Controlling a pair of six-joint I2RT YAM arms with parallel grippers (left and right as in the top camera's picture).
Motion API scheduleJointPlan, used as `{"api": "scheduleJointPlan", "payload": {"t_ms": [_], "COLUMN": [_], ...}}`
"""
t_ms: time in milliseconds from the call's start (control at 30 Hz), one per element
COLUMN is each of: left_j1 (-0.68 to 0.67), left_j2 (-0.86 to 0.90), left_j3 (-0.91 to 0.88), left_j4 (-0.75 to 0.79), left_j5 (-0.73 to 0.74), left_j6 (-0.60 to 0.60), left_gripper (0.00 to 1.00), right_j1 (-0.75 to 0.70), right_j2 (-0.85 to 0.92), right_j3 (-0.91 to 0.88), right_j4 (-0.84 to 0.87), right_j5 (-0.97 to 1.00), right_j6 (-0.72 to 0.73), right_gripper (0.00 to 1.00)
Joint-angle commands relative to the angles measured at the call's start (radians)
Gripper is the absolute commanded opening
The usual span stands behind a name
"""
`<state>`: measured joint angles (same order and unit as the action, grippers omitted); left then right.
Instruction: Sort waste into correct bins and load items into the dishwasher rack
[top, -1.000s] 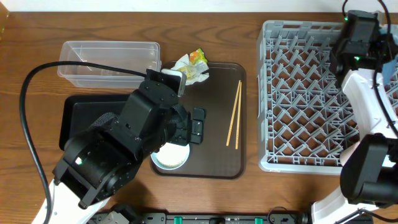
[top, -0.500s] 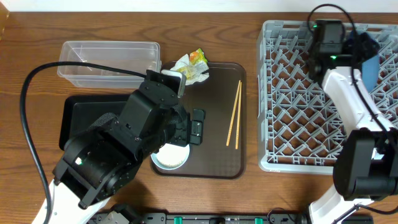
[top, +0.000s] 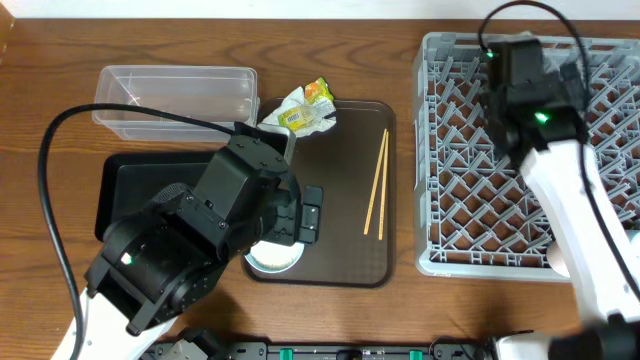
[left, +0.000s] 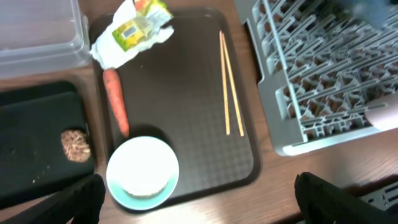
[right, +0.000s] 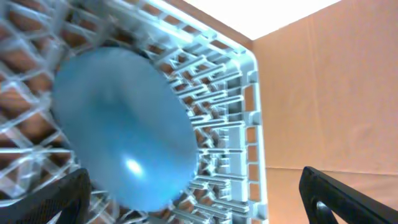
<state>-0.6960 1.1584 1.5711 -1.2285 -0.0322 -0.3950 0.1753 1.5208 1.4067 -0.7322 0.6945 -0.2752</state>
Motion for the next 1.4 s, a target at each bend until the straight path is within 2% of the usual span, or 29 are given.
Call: {"api": "scheduleJointPlan", "payload": {"t_ms": [0, 133, 267, 400, 533, 633, 733, 867, 1000, 1067, 1167, 1300, 1367], "left_j1": [-0.001, -0.001, -0.001, -0.001, -0.001, -0.001, -0.001, -0.001, -0.001, -0.001, -0.001, -0.001, -0.002], "left_j2": [-0.004, -0.02, -0.063, -0.122, -0.149, -0.148, -0.14, -0.132, -0.132, -0.131, -0.119, -0.074, -0.035], "left_j3": [0.006, 0.013, 0.047, 0.048, 0.048, 0.048, 0.047, 0.028, -0.031, -0.082, -0.172, -0.315, -0.387], "left_j4": [-0.011, -0.011, -0.01, -0.014, -0.06, -0.104, -0.163, -0.271, -0.316, -0.307, -0.263, -0.1, -0.029], "left_j5": [-0.001, -0.001, -0.002, -0.049, -0.141, -0.146, -0.163, -0.237, -0.246, -0.24, -0.202, 0.001, 0.034], "left_j6": [0.002, 0.002, 0.002, 0.035, 0.042, 0.034, -0.006, -0.142, -0.224, -0.224, -0.195, -0.078, -0.065], "left_gripper": [0.98, 0.98, 0.98, 0.98, 0.98, 0.98, 0.98, 0.98, 0.99, 0.99, 0.94, 0.81, 0.78], "right_j1": [0.031, 0.049, 0.049, 0.052, 0.087, 0.153, 0.245, 0.35, 0.389, 0.372, 0.32, 0.219, 0.161], "right_j2": [-0.1, -0.175, -0.191, -0.162, -0.11, -0.055, 0.009, 0.076, 0.109, 0.103, 0.072, -0.006, -0.056], "right_j3": [-0.002, -0.002, -0.002, -0.011, -0.03, -0.047, -0.054, -0.054, -0.054, -0.05, -0.026, 0.004, 0.007], "right_j4": [-0.059, -0.18, -0.255, -0.293, -0.319, -0.319, -0.317, -0.303, -0.299, -0.292, -0.29, -0.29, -0.291], "right_j5": [-0.166, -0.45, -0.879, -1.123, -1.129, -1.128, -1.115, -1.054, -0.91, -0.883, -0.878, -0.879, -0.887], "right_j6": [0.124, 0.238, 0.26, 0.29, 0.404, 0.463, 0.473, 0.512, 0.645, 0.664, 0.662, 0.66, 0.661], "right_gripper": [0.99, 0.99, 0.99, 0.99, 0.99, 0.83, 0.8, 0.82, 0.9, 0.89, 0.9, 0.93, 0.95]}}
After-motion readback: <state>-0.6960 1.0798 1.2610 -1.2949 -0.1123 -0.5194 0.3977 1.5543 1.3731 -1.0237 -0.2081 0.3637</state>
